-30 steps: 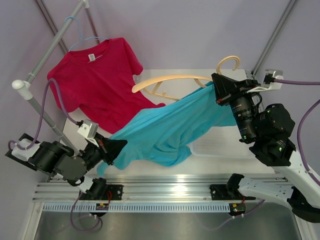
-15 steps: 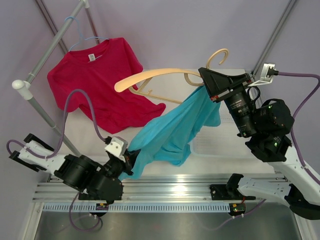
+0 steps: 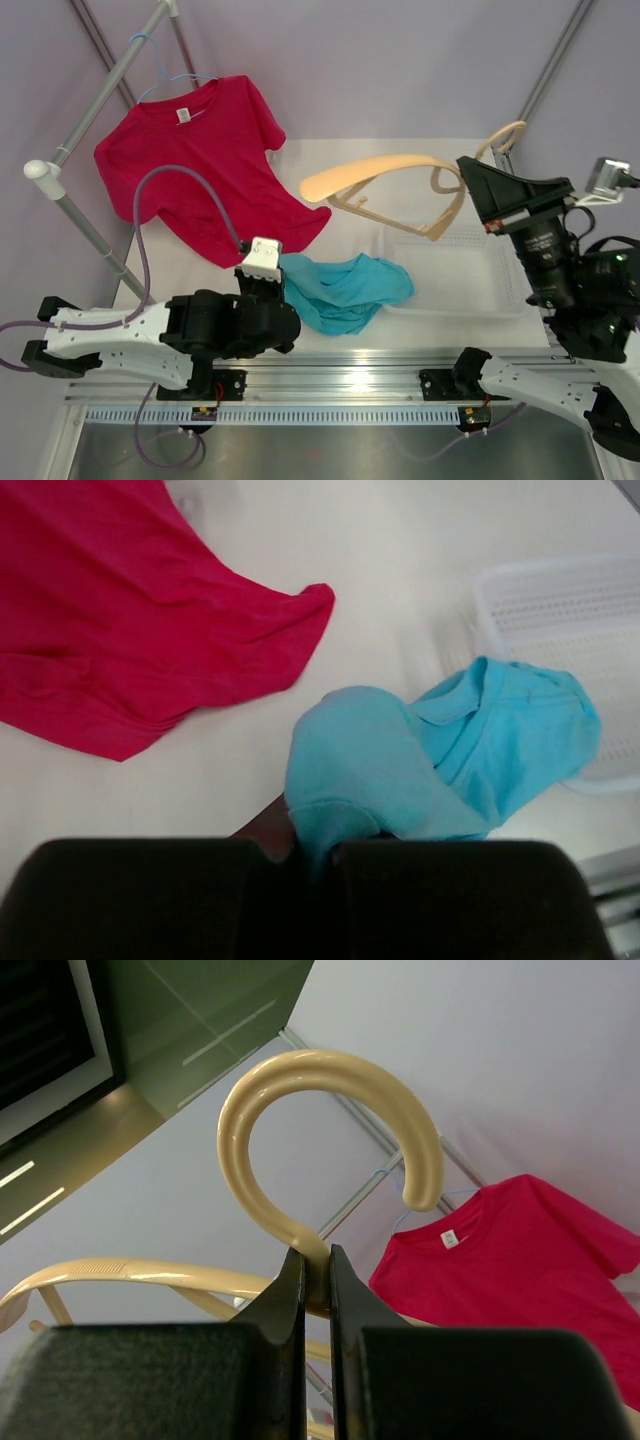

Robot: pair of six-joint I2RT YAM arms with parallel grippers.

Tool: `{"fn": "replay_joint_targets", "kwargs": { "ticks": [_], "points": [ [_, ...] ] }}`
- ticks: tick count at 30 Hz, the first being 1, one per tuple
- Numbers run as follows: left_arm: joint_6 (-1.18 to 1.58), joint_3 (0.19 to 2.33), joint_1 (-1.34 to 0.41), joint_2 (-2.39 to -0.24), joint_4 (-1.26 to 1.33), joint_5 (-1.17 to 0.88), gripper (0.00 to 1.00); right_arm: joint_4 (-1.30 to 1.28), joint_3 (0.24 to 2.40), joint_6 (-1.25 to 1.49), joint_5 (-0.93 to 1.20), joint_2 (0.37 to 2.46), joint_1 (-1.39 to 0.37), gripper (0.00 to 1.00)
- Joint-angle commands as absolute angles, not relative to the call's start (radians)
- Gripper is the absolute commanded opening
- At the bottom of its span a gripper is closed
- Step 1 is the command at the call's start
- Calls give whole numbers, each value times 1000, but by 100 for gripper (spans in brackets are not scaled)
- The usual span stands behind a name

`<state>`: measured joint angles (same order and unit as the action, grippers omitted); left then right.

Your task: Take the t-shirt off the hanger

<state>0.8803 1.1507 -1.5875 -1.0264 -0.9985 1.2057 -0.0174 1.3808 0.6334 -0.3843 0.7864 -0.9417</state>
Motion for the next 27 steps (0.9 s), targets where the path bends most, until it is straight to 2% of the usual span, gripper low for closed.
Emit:
{"fn": "replay_joint_targets", "kwargs": {
  "ticks": [1, 6, 10, 15, 19, 25, 27],
  "points": [
    [882, 1233, -1534, -1029, -959, 1262, 0, -58, 1341, 594, -482, 652, -934, 0],
    [672, 1333, -1448, -1035, -814, 1284, 0, -164, 1299, 523, -544, 517, -936, 0],
    [594, 1420, -1248, -1071, -804, 1186, 0, -213, 1273, 491, -578, 479, -936, 0],
    [555, 1448, -1111, -1112, -810, 1123, 0, -224, 1258, 469, -578, 459, -936, 0],
    [554, 1421, -1095, -1150, -775, 1062, 0, -218, 1236, 463, -574, 454, -936, 0],
    [503, 1247, -1095, -1172, -508, 833, 0, -228, 1184, 454, -548, 442, -936, 0],
    [494, 1201, -1095, -1181, -442, 773, 4, -247, 1171, 440, -545, 431, -936, 0]
  ]
}}
